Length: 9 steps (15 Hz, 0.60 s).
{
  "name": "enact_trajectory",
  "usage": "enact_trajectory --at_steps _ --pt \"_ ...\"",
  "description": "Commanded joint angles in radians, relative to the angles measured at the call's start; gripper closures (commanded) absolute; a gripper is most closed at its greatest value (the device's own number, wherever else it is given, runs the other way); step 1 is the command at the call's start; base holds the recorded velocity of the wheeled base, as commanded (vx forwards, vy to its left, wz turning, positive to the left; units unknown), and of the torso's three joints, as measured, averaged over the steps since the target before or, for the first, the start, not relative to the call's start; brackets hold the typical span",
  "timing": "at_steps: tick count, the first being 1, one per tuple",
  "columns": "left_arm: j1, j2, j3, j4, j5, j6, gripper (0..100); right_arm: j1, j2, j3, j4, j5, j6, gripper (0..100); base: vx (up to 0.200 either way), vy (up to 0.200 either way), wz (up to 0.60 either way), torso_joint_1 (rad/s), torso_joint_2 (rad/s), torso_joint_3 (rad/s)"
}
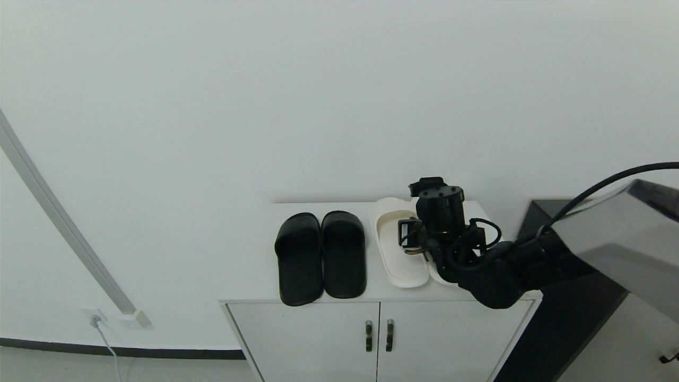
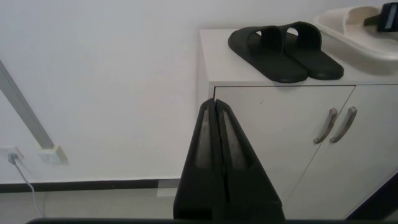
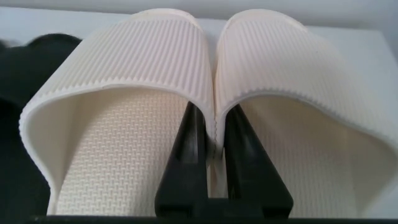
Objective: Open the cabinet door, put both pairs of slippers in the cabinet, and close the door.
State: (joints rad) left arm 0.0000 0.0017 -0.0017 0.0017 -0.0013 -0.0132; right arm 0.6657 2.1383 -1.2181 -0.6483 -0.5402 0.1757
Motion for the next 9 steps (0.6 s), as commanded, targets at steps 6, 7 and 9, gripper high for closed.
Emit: enact_trajectory --at_steps 6,7,9 --pt "0.0 0.0 0.0 0.0 0.001 -0.001 100 0.101 -0.575 0.528 0.007 0.332 -0.071 100 0.0 0.0 0.0 0.0 0.0 0.0" --pt "0.0 0.0 0.0 0.0 0.0 -0.001 100 0.107 -0.621 0.574 0.007 0.384 -0.073 100 0.0 0.0 0.0 0.0 0.0 0.0" --pt "0.0 0.0 0.0 0.0 0.0 -0.001 100 0.126 -0.715 0.655 0.033 0.491 -0.073 100 0.0 0.0 0.0 0.0 0.0 0.0"
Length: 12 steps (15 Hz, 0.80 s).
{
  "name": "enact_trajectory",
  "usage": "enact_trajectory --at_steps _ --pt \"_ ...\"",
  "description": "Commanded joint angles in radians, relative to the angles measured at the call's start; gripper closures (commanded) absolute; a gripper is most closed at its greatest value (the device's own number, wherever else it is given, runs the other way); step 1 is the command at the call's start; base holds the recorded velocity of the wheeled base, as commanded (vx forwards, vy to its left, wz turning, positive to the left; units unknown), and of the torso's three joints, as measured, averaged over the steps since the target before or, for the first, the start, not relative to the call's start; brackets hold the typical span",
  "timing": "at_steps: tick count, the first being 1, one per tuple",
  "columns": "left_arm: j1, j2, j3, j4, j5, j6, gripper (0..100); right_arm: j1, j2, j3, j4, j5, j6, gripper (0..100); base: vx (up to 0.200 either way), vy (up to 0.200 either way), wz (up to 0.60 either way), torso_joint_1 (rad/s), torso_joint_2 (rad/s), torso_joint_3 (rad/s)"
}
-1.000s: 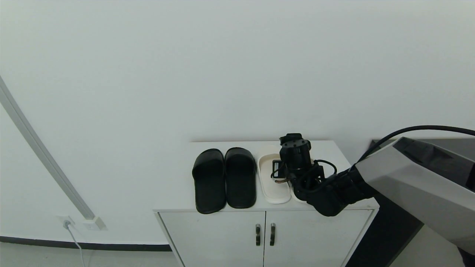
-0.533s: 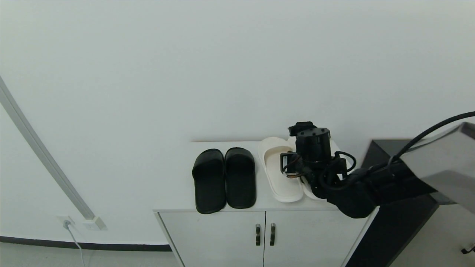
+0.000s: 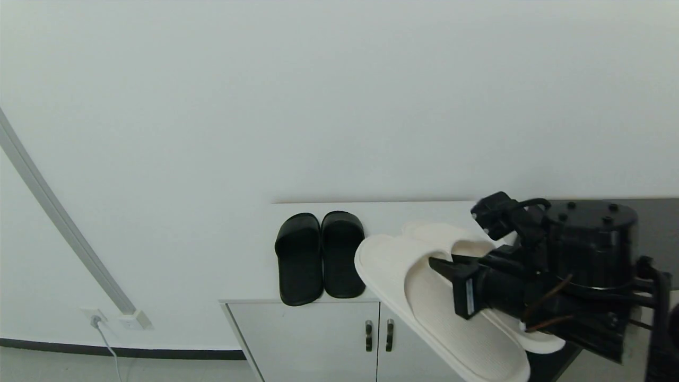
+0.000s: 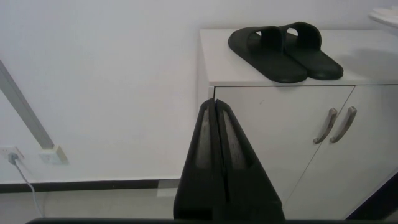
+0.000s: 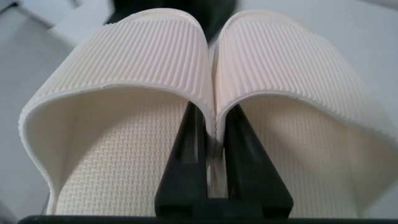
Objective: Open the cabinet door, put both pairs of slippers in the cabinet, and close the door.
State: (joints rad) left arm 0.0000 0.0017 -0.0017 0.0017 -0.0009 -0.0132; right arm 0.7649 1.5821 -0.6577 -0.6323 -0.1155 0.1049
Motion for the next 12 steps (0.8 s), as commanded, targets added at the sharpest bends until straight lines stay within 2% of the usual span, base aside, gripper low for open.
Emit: enact_trajectory --at_steps 1,3,9,12 --pt "0.0 0.0 0.0 0.0 -0.001 -0.001 100 0.033 -0.191 0.116 0.046 0.096 -0.004 100 0.0 0.0 0.0 0.0 0.0 0.0" --pt "0.0 0.0 0.0 0.0 0.001 -0.001 100 0.051 -0.211 0.121 0.109 0.116 -0.002 100 0.0 0.0 0.0 0.0 0.0 0.0" --pt "0.0 0.0 0.0 0.0 -0.001 -0.001 100 0.07 -0.208 0.132 0.109 0.132 -0.001 100 0.0 0.0 0.0 0.0 0.0 0.0" --pt "0.0 0.0 0.0 0.0 0.001 -0.002 100 0.071 -0.208 0.139 0.106 0.132 -0.001 100 -0.2 0.0 0.0 0.01 0.0 0.004"
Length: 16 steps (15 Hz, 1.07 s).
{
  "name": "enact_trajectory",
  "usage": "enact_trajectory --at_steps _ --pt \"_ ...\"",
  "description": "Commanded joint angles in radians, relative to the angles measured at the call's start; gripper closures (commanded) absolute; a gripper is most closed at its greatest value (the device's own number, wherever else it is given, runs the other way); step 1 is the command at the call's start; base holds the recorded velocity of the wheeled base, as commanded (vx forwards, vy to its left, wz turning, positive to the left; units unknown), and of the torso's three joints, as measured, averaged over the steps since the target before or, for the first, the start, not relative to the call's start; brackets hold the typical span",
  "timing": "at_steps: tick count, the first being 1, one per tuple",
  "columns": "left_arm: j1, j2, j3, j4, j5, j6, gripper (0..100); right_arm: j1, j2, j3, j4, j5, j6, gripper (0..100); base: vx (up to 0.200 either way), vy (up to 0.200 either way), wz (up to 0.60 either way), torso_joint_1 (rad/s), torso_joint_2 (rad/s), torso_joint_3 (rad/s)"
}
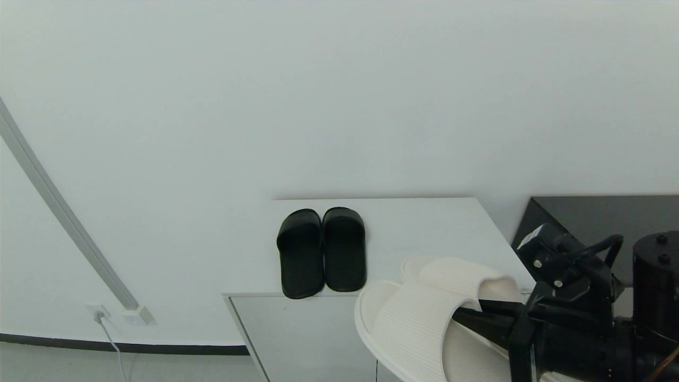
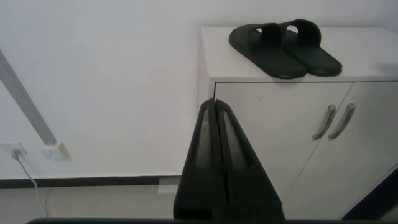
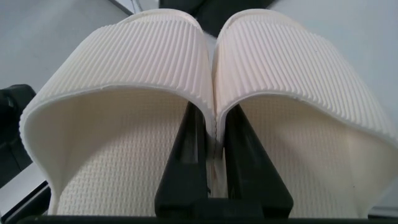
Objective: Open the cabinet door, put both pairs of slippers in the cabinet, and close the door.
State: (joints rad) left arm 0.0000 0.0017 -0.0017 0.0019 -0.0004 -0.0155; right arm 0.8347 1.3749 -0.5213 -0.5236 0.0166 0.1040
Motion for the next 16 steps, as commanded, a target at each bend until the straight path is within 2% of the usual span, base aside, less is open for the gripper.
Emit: enact_trajectory --at_steps 1,4,16 --pt "0.0 0.0 0.0 0.0 0.0 0.0 100 0.001 0.0 0.006 -0.003 0.0 -0.001 100 -0.2 0.0 0.0 0.012 0.0 -0.002" --pt "0.0 0.0 0.0 0.0 0.0 0.0 100 0.001 0.0 0.01 -0.003 0.0 -0.001 100 -0.2 0.0 0.0 -0.006 0.0 0.004" --pt "0.0 0.0 0.0 0.0 0.0 0.002 100 0.0 0.006 0.04 -0.009 0.002 -0.024 100 0.0 0.0 0.0 0.0 0.0 0.0"
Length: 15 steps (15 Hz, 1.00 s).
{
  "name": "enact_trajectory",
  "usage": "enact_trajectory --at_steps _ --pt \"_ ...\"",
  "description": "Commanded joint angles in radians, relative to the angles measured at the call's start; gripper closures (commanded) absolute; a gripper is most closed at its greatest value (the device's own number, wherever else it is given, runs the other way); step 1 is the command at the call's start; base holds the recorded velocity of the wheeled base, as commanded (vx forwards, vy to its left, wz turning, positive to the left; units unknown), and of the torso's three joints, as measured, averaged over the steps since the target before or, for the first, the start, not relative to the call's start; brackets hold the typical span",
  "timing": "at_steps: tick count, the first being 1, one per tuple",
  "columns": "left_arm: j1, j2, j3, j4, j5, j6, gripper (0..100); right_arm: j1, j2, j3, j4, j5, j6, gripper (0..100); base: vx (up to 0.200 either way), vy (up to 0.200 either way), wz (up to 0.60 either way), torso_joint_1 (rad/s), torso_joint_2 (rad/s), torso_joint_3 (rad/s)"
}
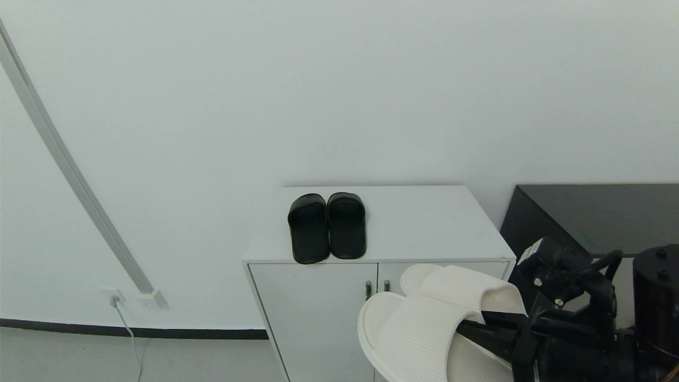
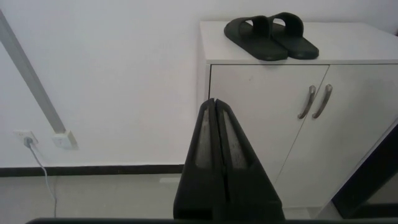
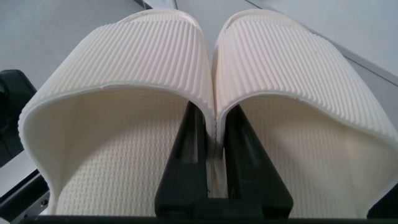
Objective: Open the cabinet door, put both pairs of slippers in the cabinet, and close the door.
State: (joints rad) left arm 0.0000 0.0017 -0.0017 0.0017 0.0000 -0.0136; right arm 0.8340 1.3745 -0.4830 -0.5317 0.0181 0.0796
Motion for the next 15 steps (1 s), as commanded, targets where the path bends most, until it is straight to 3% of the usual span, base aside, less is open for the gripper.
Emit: enact_trajectory --at_steps 1,6,11,12,15 --pt "0.0 0.0 0.0 0.0 0.0 0.0 100 0.0 0.008 0.0 -0.001 0.0 0.0 100 0.0 0.0 0.0 0.0 0.0 0.0" --pt "0.0 0.0 0.0 0.0 0.0 0.0 100 0.0 0.009 0.001 -0.002 0.002 0.0 100 0.0 0.0 0.0 -0.011 0.02 0.014" --pt "0.0 0.001 0.0 0.001 -0.002 0.0 100 0.002 0.006 0.006 -0.001 0.002 -0.001 100 0.0 0.0 0.0 -0.151 0.35 0.19" --pt "0.0 0.0 0.0 0.001 -0.002 0.0 0 0.004 0.005 0.007 -0.001 0.002 -0.001 100 0.0 0.0 0.0 -0.173 0.39 0.217" --pt "0.0 0.0 0.0 0.001 -0.002 0.0 0 0.005 0.006 0.007 -0.001 0.002 -0.001 100 0.0 0.0 0.0 -0.18 0.44 0.243"
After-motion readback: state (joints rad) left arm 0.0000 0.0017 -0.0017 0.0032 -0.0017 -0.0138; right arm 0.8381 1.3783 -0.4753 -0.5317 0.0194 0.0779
